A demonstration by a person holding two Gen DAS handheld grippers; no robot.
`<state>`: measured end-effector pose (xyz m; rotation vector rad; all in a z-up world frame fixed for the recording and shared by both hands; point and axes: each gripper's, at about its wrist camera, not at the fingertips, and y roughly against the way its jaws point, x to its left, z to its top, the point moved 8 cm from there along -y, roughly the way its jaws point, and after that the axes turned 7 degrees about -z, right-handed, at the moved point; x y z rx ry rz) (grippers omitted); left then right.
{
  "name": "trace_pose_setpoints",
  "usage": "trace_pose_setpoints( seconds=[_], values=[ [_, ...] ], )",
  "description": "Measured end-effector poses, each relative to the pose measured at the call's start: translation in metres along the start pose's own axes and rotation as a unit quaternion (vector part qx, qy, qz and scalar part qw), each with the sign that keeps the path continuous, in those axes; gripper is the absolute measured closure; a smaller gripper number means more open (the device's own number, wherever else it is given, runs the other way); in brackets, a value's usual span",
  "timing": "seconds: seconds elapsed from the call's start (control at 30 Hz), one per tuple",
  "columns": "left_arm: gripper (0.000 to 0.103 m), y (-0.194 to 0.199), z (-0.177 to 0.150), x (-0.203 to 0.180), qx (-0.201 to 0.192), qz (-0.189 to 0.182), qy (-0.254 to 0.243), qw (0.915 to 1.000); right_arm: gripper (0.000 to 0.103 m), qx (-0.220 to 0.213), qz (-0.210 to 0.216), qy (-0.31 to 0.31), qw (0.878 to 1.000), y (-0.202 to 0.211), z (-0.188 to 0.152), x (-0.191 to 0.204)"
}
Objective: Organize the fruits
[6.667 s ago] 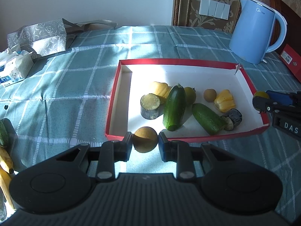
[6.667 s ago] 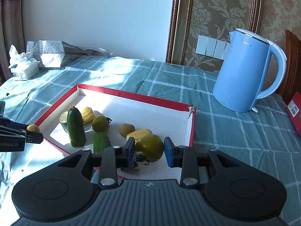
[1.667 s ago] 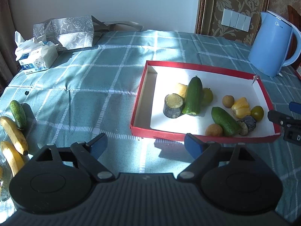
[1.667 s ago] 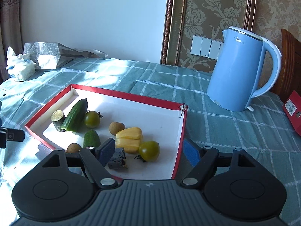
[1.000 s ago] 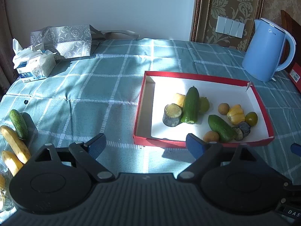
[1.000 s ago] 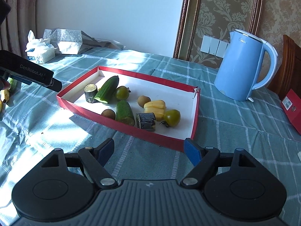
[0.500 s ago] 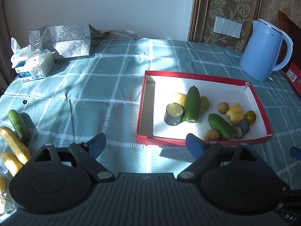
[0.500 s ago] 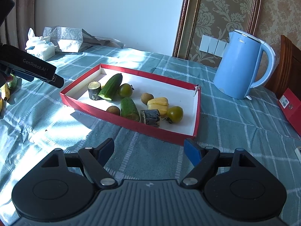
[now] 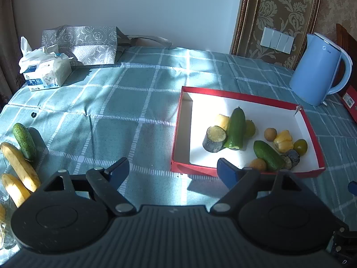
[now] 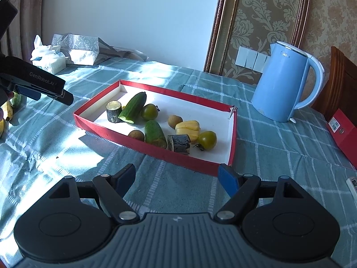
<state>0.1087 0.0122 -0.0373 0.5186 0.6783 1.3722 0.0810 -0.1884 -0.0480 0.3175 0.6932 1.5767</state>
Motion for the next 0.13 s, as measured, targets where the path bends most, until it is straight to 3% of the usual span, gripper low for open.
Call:
trace_pose_setpoints(
  seconds=[0.13],
  values=[
    [0.019,0.0032,0.001,0.0033,-0.01,0.016,-0.005,0.9998,0.022,0.003,-0.002,-0.002,1.0,0.0008,-0.0027,-0.0014]
  ],
)
